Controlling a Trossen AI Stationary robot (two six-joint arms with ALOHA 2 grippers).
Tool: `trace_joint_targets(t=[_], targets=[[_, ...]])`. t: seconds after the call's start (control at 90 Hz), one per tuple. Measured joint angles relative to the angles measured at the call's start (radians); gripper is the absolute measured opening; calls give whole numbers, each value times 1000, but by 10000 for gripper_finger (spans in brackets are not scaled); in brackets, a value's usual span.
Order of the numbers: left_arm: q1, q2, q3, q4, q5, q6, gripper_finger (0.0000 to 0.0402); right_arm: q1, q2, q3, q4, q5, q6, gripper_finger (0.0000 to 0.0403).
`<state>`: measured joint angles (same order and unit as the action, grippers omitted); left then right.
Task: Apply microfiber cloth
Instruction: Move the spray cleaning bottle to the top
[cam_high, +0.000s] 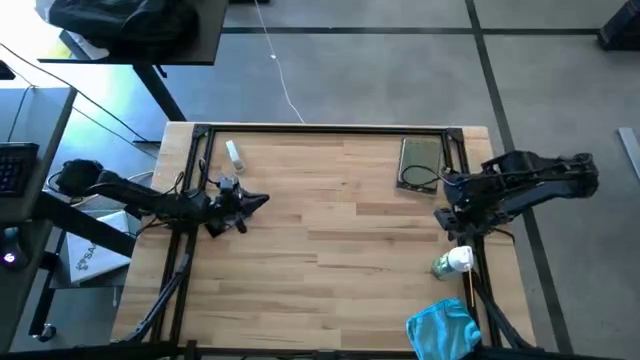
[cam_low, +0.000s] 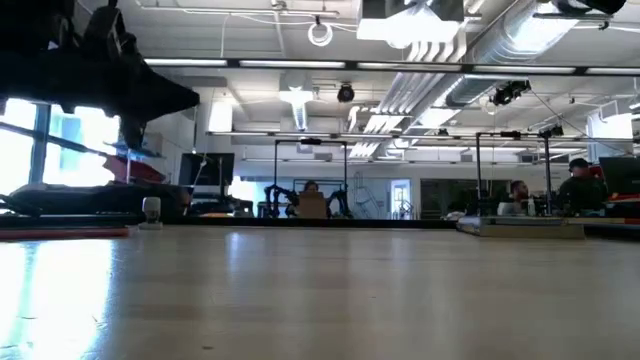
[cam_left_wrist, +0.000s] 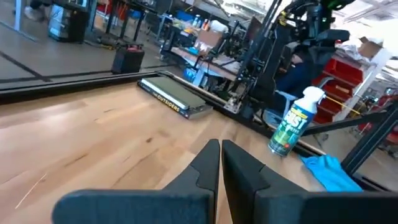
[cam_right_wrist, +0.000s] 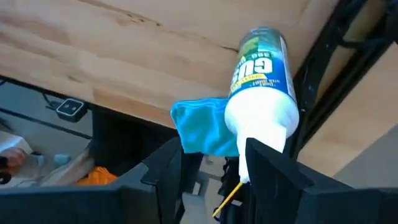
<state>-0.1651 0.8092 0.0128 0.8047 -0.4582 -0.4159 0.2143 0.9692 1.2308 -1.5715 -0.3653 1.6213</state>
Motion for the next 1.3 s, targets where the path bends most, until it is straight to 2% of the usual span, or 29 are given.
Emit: trace_joint_targets(t=[0.244, 0.422, 0.744, 0.844, 0.967, 1.033, 1.1, 1.178, 1.3], targets=[[-8, 87, 0, 118, 3, 8, 0, 69, 1, -53, 0, 14, 96, 149], [-8, 109, 3, 129, -1, 9, 0, 105, 1, -69, 0, 24, 108, 149], [-8, 130, 33, 129, 0, 9, 0, 109, 0, -69, 0, 171, 101, 149], [-8, 137, 42, 129, 1, 9, 0, 109, 0, -69, 0, 251, 98, 149], [-8, 145, 48, 125, 2, 9, 0, 109, 1, -69, 0, 398, 37, 149], [-8, 148, 51, 128, 3, 9, 0, 107, 5, -69, 0, 438, 6, 149], [-8, 148, 51, 128, 10, 9, 0, 105, 17, -69, 5, 429, -46, 149], [-8, 148, 51, 127, 12, 8, 0, 104, 37, -68, 30, 357, -98, 149], [-8, 148, 51, 127, 8, 9, 0, 105, 92, -36, 141, 303, -170, 149]])
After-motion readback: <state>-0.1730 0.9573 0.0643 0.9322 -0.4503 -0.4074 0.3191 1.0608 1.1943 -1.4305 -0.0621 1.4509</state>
